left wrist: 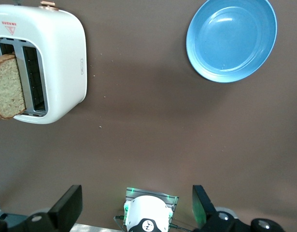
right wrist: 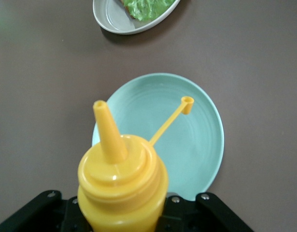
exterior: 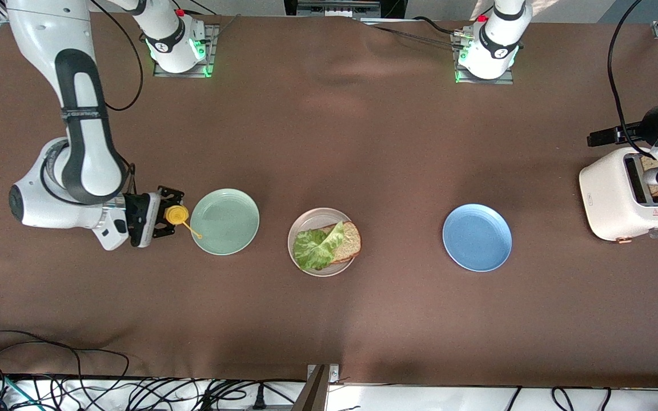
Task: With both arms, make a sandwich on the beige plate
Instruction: 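Lift the bottle and carry it over the beige plate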
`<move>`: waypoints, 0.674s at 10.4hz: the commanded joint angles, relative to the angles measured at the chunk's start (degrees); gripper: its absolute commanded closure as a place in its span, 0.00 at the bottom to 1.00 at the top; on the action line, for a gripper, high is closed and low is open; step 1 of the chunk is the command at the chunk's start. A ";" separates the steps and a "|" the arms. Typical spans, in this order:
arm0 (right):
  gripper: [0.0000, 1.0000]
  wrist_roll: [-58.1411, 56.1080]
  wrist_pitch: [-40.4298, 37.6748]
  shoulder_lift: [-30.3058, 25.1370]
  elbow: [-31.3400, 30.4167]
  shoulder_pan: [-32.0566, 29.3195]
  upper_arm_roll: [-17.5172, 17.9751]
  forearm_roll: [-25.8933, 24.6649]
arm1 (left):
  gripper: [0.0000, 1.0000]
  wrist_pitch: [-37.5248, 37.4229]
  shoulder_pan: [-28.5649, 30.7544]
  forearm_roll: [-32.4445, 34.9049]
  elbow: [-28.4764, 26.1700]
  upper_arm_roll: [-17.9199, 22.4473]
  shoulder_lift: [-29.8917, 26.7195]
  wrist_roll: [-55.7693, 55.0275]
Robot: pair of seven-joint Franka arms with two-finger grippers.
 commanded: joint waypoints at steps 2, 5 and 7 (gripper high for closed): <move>1.00 12.97 -0.45 7.37 14.71 10.80 -0.98 -12.34 | 0.00 -0.58 -0.17 1.64 0.54 -0.28 0.16 0.12; 1.00 24.77 -0.45 15.71 26.93 19.06 -2.90 -21.71 | 0.00 -0.58 -0.25 1.64 0.63 -0.28 0.16 0.12; 1.00 27.43 -1.15 19.33 30.39 23.90 -4.31 -32.25 | 0.00 -0.58 0.27 1.64 0.54 -0.28 0.16 0.21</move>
